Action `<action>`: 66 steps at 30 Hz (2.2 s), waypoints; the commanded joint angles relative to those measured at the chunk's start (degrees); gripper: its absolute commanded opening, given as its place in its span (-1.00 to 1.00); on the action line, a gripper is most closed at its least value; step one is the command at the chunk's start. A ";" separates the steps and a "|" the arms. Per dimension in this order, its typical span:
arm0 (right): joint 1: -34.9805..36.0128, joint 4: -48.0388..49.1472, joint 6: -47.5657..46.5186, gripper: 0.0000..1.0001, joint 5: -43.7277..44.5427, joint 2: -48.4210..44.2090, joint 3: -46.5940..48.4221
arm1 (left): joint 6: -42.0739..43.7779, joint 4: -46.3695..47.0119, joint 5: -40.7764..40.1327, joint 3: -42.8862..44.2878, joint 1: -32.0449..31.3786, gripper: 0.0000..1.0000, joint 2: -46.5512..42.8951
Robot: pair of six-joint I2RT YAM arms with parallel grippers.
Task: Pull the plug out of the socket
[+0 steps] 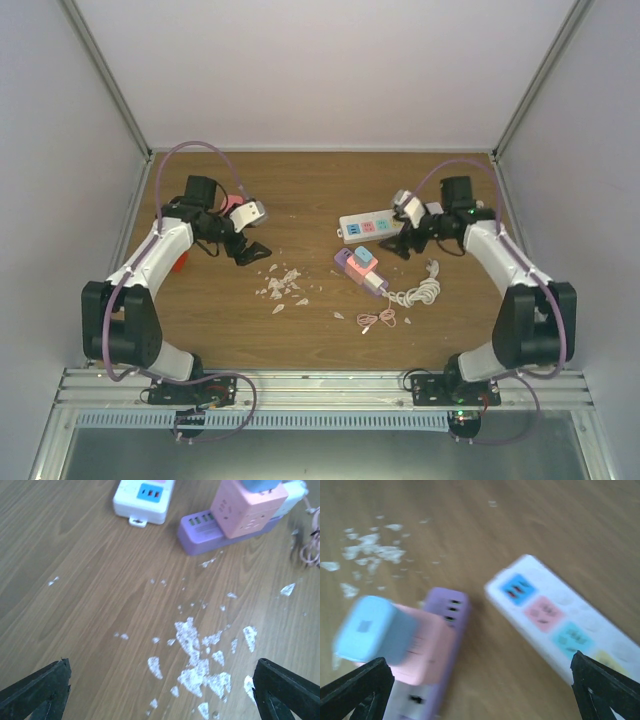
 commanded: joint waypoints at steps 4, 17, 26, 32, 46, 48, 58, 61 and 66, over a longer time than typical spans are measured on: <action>8.60 11.41 9.89 0.99 1.98 -8.60 -11.23 | -4.47 2.91 7.45 3.21 -2.86 0.98 2.54; 19.65 19.22 11.34 0.84 12.99 -3.96 -18.65 | -6.75 7.23 5.87 -0.15 -5.18 0.98 0.78; 20.66 21.42 10.09 0.28 14.44 -0.30 -18.99 | -7.65 8.52 5.98 -0.79 -6.59 0.98 0.50; 20.74 20.70 6.88 0.10 9.76 1.11 -17.39 | -6.81 7.59 7.21 -0.71 -7.01 0.98 0.10; 28.74 20.88 0.24 -0.02 -2.42 7.72 -11.81 | 5.11 5.75 14.22 -8.96 -9.94 0.88 -7.52; 30.72 20.67 -0.54 -0.03 -2.48 8.25 -11.20 | 5.93 6.47 14.40 -10.63 -10.93 0.85 -8.80; 34.75 24.71 0.49 0.36 -4.49 8.88 -10.49 | 2.57 17.58 16.21 -18.43 -15.62 0.57 -11.59; 34.60 27.09 0.87 0.62 -3.32 7.53 -13.42 | 0.94 20.87 14.98 -18.90 -17.29 0.50 -10.78; 34.32 31.67 2.41 0.78 -2.82 6.52 -17.37 | -0.29 24.07 12.51 -19.39 -20.38 0.47 -8.92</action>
